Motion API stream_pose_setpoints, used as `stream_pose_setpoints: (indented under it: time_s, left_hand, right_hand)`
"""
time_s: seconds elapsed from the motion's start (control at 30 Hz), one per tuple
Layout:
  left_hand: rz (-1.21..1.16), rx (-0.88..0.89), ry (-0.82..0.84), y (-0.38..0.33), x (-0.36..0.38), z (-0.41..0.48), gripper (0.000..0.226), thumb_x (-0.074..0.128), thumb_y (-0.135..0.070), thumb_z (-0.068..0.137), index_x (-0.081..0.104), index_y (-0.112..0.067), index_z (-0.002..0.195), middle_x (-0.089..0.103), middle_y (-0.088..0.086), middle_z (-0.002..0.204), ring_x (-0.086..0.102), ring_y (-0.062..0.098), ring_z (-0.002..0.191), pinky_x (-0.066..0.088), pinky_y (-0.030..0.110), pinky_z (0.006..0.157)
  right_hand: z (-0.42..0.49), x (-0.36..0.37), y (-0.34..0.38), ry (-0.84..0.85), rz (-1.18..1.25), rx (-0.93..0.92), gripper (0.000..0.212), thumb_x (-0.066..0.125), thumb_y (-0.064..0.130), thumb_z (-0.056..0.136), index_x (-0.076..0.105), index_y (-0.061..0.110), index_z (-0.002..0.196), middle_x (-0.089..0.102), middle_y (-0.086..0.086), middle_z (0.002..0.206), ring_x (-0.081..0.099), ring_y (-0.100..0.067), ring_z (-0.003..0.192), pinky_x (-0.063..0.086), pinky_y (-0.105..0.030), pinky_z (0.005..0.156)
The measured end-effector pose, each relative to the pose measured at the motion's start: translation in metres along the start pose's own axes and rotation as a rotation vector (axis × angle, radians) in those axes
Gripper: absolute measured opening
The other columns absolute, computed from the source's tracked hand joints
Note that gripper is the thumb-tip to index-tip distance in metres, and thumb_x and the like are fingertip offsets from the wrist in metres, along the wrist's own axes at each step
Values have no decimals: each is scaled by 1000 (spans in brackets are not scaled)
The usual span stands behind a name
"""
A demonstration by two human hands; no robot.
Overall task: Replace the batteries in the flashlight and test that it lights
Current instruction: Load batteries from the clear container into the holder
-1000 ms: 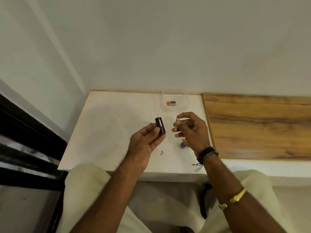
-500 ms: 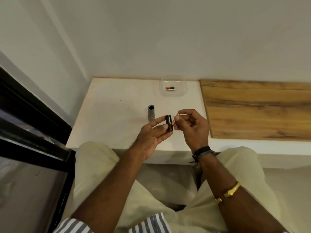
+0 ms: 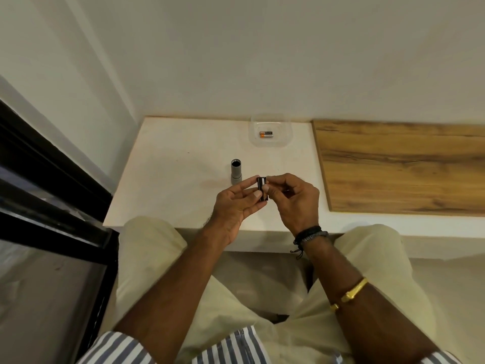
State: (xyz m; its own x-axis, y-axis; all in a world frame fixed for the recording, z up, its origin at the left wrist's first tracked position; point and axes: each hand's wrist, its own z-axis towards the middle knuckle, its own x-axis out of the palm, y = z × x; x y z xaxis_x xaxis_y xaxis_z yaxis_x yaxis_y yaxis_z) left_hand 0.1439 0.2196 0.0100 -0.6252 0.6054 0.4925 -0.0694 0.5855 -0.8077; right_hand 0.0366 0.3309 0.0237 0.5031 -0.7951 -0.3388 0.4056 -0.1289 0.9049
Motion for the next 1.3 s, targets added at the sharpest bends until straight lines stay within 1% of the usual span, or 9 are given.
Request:
stream_pose_setpoints:
  time_s: [0.07, 0.17, 0.33, 0.47, 0.67, 1.0, 1.1, 1.2, 1.3]
  left_hand:
    - [-3, 12, 1, 1, 1, 0, 35, 65, 0, 92, 66, -8, 127, 73, 18, 116, 71, 32, 110, 60, 37, 87]
    - [-16, 24, 14, 2, 2, 1, 34, 67, -2, 92, 67, -7, 125, 73, 14, 118, 70, 30, 111, 60, 36, 86]
    - [-29, 40, -2, 2, 3, 3, 31, 63, -3, 96, 66, -3, 127, 73, 11, 120, 70, 29, 113, 59, 36, 90]
    - [-65, -8, -25, -4, 2, 5, 24, 63, -11, 97, 70, -6, 119, 75, 9, 115, 71, 29, 109, 60, 34, 84]
    - [-59, 25, -98, -8, 2, 7, 24, 71, -12, 91, 70, -6, 114, 76, 13, 109, 73, 31, 105, 60, 32, 81]
    - [-197, 151, -190, -42, -11, 31, 21, 62, -13, 96, 65, -7, 116, 75, 17, 109, 73, 32, 105, 61, 34, 83]
    - [-223, 177, -207, -50, -17, 41, 21, 61, -13, 98, 65, -3, 116, 75, 19, 107, 72, 33, 105, 61, 34, 84]
    - [-282, 182, -223, -56, -24, 51, 22, 59, -13, 99, 66, -1, 116, 75, 20, 107, 73, 32, 104, 61, 32, 82]
    - [-311, 175, -240, -60, -32, 63, 24, 59, -14, 99, 65, 0, 117, 75, 19, 107, 73, 30, 104, 61, 30, 82]
  right_hand:
    - [-2, 1, 0, -20, -64, -55, 15, 81, 10, 86, 79, 13, 101, 75, 2, 88, 69, -7, 81, 54, -15, 73]
    - [-4, 3, -1, -53, -154, -153, 16, 78, 9, 88, 80, 11, 104, 74, -3, 88, 67, -12, 80, 55, -19, 71]
    - [-8, 10, -3, -41, -271, -241, 19, 74, 6, 91, 79, 7, 109, 72, -10, 89, 67, -26, 81, 58, -44, 71]
    - [-8, 12, -4, -21, -237, -219, 17, 75, 10, 90, 80, 11, 106, 71, -6, 89, 66, -22, 81, 56, -50, 71]
    - [-4, 12, -4, -9, -85, -99, 14, 79, 14, 89, 81, 16, 102, 77, 4, 91, 70, -13, 84, 60, -42, 75]
    - [62, 17, -15, -94, -12, 117, 14, 78, 15, 89, 80, 14, 103, 77, 4, 86, 73, -8, 70, 60, -18, 71]
    - [99, 23, -22, -86, -38, 166, 12, 78, 15, 88, 80, 15, 100, 77, 5, 85, 73, -9, 69, 63, -25, 70]
    - [138, 30, -34, -73, -122, 208, 12, 78, 16, 88, 81, 15, 99, 79, 0, 92, 74, -15, 80, 64, -36, 79]
    - [173, 37, -49, -13, -280, 212, 10, 77, 18, 87, 82, 17, 96, 79, 0, 92, 72, -15, 85, 61, -36, 86]
